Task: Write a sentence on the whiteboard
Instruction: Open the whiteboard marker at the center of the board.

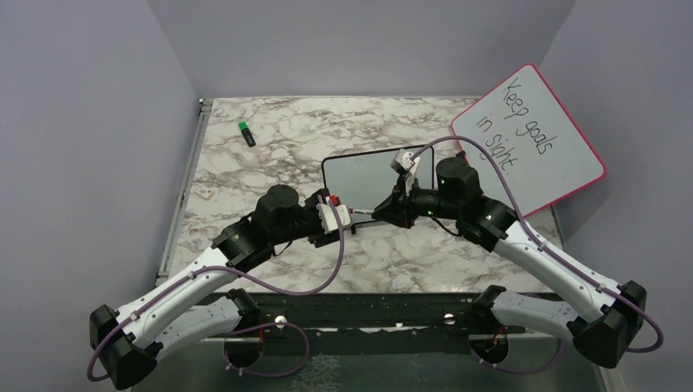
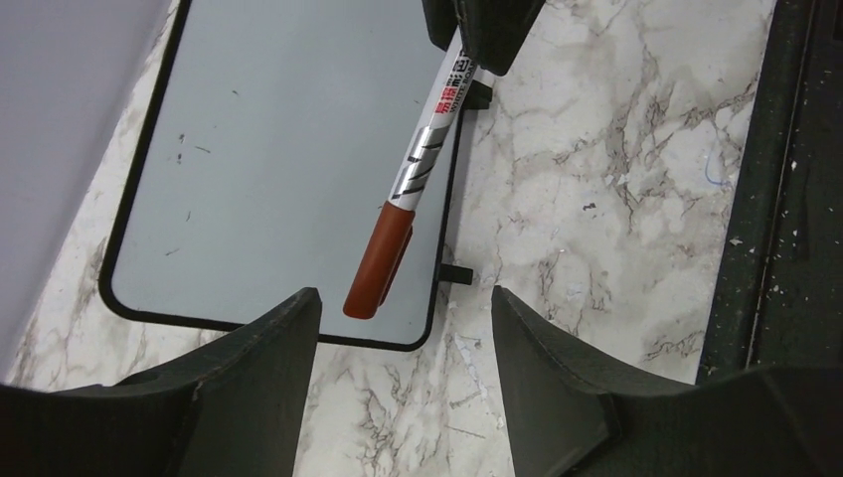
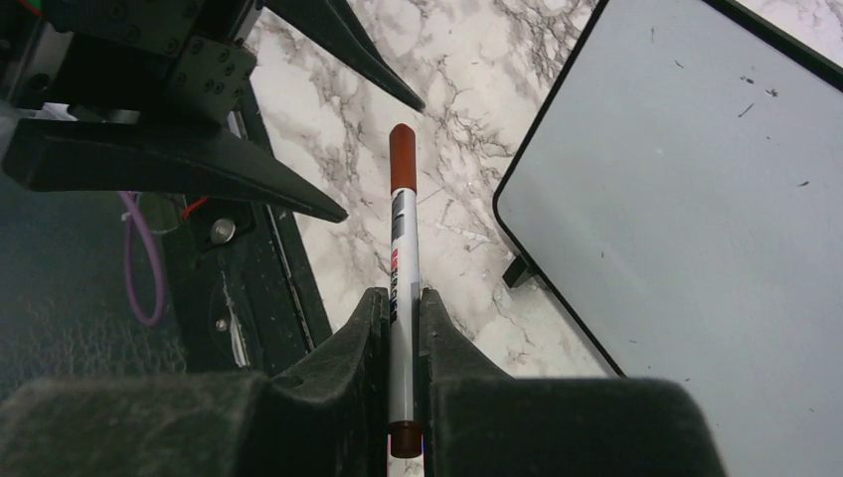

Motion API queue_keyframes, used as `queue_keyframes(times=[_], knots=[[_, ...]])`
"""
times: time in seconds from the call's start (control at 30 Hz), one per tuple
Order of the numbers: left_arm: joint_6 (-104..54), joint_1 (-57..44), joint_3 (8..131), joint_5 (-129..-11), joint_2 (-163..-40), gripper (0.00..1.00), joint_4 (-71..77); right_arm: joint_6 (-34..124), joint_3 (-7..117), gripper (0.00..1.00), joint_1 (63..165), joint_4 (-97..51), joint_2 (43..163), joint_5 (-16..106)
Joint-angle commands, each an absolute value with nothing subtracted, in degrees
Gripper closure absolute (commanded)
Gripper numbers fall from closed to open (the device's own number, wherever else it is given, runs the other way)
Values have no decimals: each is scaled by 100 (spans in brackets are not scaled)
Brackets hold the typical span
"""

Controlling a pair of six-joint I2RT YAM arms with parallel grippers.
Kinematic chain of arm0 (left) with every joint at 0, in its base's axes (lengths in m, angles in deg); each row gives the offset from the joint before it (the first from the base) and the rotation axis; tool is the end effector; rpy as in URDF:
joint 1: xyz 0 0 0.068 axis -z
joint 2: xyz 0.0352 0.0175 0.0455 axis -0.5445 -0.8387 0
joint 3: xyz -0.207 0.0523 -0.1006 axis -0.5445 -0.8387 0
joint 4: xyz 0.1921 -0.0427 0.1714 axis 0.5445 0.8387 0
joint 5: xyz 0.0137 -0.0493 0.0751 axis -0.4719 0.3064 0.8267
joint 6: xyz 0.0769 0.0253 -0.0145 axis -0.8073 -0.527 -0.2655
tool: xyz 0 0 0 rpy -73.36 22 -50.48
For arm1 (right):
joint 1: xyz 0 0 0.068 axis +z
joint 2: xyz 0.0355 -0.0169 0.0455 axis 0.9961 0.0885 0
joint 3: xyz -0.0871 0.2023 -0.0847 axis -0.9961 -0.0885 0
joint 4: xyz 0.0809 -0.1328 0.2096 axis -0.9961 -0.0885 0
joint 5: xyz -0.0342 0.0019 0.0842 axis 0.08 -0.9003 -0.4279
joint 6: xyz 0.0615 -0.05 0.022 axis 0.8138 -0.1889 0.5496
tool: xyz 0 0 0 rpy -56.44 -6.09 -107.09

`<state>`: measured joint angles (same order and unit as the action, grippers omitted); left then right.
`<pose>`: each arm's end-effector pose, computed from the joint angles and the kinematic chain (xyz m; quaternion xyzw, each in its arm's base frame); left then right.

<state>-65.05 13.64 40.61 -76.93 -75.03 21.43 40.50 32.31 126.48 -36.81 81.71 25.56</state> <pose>0.1598 -0.1965 0.2672 0.5604 0.6031 -0.1933 0.5337 0.1910 0.2127 0.2882 -0.3931 0.7135 0.3836 0.4350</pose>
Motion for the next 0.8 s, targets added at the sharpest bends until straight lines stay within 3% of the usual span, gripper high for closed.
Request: queue_keyframes(times=[0.0, 0.57, 0.77], knots=[[-6693, 1384, 4243, -8289, -7623, 39, 2230, 3685, 3227, 99, 12646, -3732, 8135, 1916], [-6548, 1300, 4444, -9201, -7883, 66, 2503, 3442, 3152, 99, 12641, -3670, 8289, 1319], [-6647, 1233, 4412, -9335, -7795, 85, 2655, 3407, 3172, 99, 12644, -3727, 8258, 1207]])
